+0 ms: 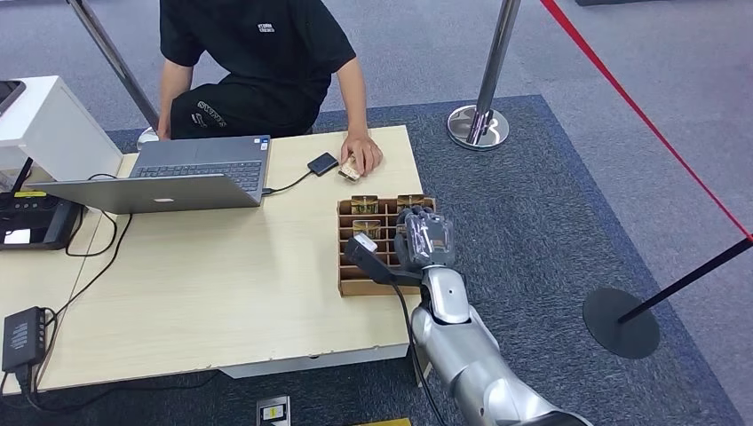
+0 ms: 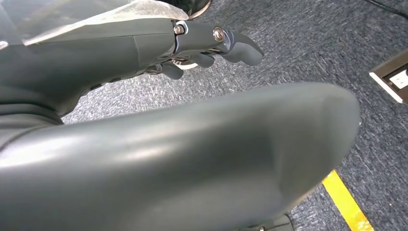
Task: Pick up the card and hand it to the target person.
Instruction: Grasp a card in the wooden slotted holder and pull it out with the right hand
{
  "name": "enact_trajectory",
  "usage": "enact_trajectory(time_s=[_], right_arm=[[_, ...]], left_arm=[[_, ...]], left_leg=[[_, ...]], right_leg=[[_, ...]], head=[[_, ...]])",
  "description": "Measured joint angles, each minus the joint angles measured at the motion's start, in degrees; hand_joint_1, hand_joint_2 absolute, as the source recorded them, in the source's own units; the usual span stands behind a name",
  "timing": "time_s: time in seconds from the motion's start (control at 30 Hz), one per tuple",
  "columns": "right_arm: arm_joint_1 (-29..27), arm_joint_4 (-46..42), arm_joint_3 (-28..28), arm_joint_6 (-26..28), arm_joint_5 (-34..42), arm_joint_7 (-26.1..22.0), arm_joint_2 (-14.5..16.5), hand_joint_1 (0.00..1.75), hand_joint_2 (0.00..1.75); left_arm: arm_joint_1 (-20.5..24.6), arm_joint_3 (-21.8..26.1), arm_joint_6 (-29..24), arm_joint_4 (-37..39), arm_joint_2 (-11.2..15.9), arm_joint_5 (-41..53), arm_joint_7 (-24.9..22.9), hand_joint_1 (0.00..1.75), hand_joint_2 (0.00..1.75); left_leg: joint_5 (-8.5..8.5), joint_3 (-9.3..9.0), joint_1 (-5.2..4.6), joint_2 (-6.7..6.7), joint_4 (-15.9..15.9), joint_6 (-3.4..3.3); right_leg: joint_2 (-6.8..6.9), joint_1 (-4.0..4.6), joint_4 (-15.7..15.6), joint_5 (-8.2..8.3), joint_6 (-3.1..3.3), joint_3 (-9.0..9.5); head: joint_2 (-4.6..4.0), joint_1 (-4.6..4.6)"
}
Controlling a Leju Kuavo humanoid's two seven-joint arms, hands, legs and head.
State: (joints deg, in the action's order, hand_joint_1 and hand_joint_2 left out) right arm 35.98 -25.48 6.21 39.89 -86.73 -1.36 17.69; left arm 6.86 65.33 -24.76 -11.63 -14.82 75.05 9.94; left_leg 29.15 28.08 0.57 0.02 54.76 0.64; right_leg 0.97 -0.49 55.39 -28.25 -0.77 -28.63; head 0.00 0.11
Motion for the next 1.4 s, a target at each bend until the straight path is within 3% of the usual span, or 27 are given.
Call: enact_trajectory(time_s=[0.77, 0.83, 0.97, 1.07, 1.4], right_arm=[[0.0, 1.0, 0.5, 0.1, 0.3, 0.3, -0.1, 1.02, 1.75], [0.0, 1.0, 0.5, 0.1, 0.6, -0.1, -0.1, 1.16, 1.75], [0.0, 0.7, 0.6, 0.1, 1.0, -0.6, 0.0, 1.60, 1.75], [-0.1, 0.5, 0.6, 0.2, 1.0, -0.9, 0.0, 1.75, 1.75], [-0.1, 0.2, 0.7, 0.2, 0.9, -2.0, 0.5, 1.56, 1.75]], left_arm=[[0.0, 0.0, -0.2, 0.0, 0.0, 1.2, -0.2, 0.00, 0.00], [0.0, 0.0, -0.2, 0.0, 0.0, 1.3, -0.2, 0.00, 0.00], [0.0, 0.0, -0.2, 0.0, 0.0, 1.3, -0.2, 0.00, 0.00], [0.0, 0.0, -0.2, 0.0, 0.0, 1.3, -0.2, 0.00, 0.00], [0.0, 0.0, -0.3, 0.0, 0.0, 1.3, -0.2, 0.00, 0.00]], left_leg=[[0.00, 0.00, 0.00, 0.00, 0.0, 0.00], [0.00, 0.00, 0.00, 0.00, 0.0, 0.00], [0.00, 0.00, 0.00, 0.00, 0.0, 0.00], [0.00, 0.00, 0.00, 0.00, 0.0, 0.00], [0.00, 0.00, 0.00, 0.00, 0.0, 0.00]], right_leg=[[0.00, 0.00, 0.0, 0.00, 0.00, 0.00], [0.00, 0.00, 0.0, 0.00, 0.00, 0.00], [0.00, 0.00, 0.0, 0.00, 0.00, 0.00], [0.00, 0.00, 0.0, 0.00, 0.00, 0.00], [0.00, 0.00, 0.0, 0.00, 0.00, 0.00]], head=[[0.00, 0.00], [0.00, 0.00], [0.00, -0.01], [0.00, -0.01], [0.00, 0.00]])
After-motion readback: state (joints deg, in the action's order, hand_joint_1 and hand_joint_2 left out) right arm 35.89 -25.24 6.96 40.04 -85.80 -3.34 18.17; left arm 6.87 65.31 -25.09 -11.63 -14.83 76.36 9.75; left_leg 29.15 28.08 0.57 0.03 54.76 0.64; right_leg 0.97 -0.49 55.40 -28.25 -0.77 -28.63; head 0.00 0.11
